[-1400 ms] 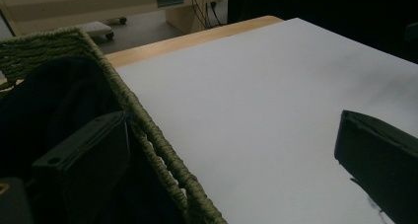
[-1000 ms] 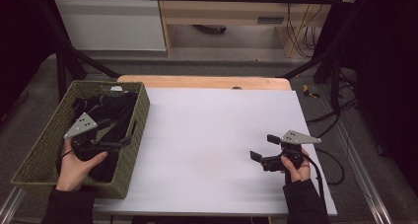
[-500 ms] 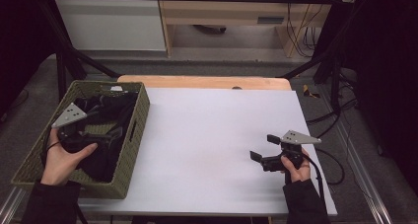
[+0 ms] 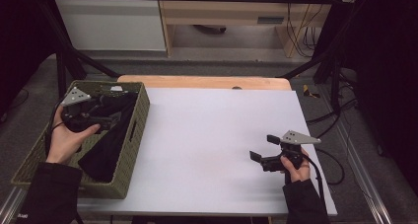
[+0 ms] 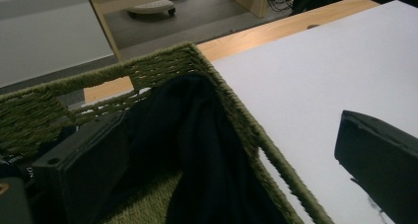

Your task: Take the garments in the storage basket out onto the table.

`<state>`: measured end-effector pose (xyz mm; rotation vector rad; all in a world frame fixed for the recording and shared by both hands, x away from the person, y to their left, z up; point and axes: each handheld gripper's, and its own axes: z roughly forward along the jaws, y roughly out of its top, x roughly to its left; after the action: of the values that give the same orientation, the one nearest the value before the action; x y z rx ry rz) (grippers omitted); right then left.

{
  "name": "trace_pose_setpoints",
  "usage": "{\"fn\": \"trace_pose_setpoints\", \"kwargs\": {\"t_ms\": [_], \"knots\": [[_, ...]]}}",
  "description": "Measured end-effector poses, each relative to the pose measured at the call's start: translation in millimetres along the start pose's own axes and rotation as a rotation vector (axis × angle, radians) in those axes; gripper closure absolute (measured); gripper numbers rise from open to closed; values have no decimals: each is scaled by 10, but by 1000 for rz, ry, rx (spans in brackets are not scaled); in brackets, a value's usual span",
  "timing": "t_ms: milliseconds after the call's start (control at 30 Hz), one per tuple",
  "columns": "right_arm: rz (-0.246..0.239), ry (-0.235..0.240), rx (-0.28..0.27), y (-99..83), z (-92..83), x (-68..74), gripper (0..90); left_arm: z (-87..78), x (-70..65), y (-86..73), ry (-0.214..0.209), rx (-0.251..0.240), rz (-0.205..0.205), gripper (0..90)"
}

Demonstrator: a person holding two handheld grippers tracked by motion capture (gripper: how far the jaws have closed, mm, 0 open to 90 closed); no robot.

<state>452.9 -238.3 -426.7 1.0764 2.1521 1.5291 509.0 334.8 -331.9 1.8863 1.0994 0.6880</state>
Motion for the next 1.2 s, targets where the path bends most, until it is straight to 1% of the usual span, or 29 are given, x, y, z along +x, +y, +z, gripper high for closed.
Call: {"fn": "trace_pose_setpoints", "kwargs": {"t_ms": [67, 133, 233, 267, 367, 433, 567, 667, 733, 867, 1000, 1200], "knots": [[-1, 0, 1, -1, 3, 0, 27, 56, 31, 6, 15, 9, 3, 0], [0, 1, 2, -3, 5, 0, 27, 105, 49, 18, 20, 25, 0, 0], [1, 1, 2, -4, 5, -3, 27, 190, 56, 41, 32, 56, 24, 0], [-1, 0, 2, -4, 6, -2, 27, 217, 64, 48, 42, 68, 28, 0], [-2, 1, 3, -5, 6, -2, 27, 282, 112, 58, 49, 62, 21, 0], [-5, 2, 4, -6, 8, -4, 27, 323, 147, 47, 49, 58, 2, 13], [-3, 0, 5, -8, 7, -6, 27, 424, 207, -9, 56, 118, -23, 13], [-1, 0, 4, -7, 6, -5, 27, 496, 233, -63, 63, 149, -33, 22], [-1, 0, 3, -7, 6, -4, 27, 540, 247, -101, 59, 157, -52, 30], [-1, -1, 4, -9, 9, -6, 27, 628, 246, -166, 49, 178, -60, 36], [-1, -1, 4, -8, 8, -4, 27, 705, 229, -225, 29, 195, -61, 49], [-2, -1, 4, -11, 14, 0, 27, 814, 201, -335, 19, 229, -39, 87]]}}
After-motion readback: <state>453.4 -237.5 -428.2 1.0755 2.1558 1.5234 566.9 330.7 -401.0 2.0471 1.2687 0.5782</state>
